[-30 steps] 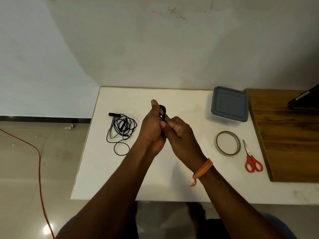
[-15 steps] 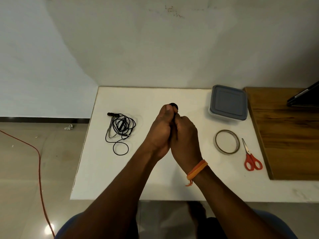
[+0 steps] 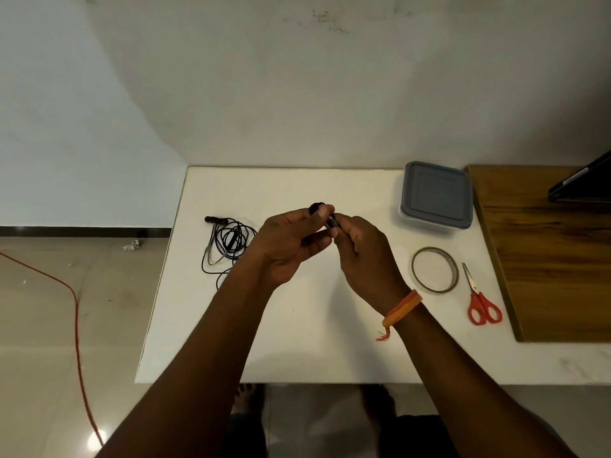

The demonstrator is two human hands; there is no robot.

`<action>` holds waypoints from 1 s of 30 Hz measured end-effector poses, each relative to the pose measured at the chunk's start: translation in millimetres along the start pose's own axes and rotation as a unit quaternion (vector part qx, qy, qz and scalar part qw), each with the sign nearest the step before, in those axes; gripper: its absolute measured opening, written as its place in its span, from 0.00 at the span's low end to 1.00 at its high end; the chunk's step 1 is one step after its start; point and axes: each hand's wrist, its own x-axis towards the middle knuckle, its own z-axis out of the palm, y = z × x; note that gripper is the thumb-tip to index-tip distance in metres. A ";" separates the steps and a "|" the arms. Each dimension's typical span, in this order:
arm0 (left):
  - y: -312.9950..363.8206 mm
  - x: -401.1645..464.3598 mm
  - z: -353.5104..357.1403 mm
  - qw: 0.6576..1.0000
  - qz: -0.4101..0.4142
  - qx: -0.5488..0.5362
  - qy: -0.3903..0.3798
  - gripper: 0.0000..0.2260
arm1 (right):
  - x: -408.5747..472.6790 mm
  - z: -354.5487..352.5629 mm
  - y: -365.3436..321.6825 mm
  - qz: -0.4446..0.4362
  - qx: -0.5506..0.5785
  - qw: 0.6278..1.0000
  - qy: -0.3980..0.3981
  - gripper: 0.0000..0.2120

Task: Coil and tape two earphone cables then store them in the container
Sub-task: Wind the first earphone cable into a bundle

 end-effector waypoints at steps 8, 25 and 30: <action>4.4 -0.4 -13.3 1.000 0.000 -0.021 0.011 0.13 | 2.1 -3.2 -6.5 0.065 0.157 0.984 -0.047 0.13; -23.5 0.5 16.4 1.000 -0.003 -0.006 0.023 0.07 | 0.5 8.4 6.4 0.025 -0.031 0.995 0.094 0.17; -25.4 -1.1 20.6 1.000 -0.021 0.014 -0.008 0.10 | -0.1 12.2 7.0 0.020 -0.004 0.995 0.099 0.17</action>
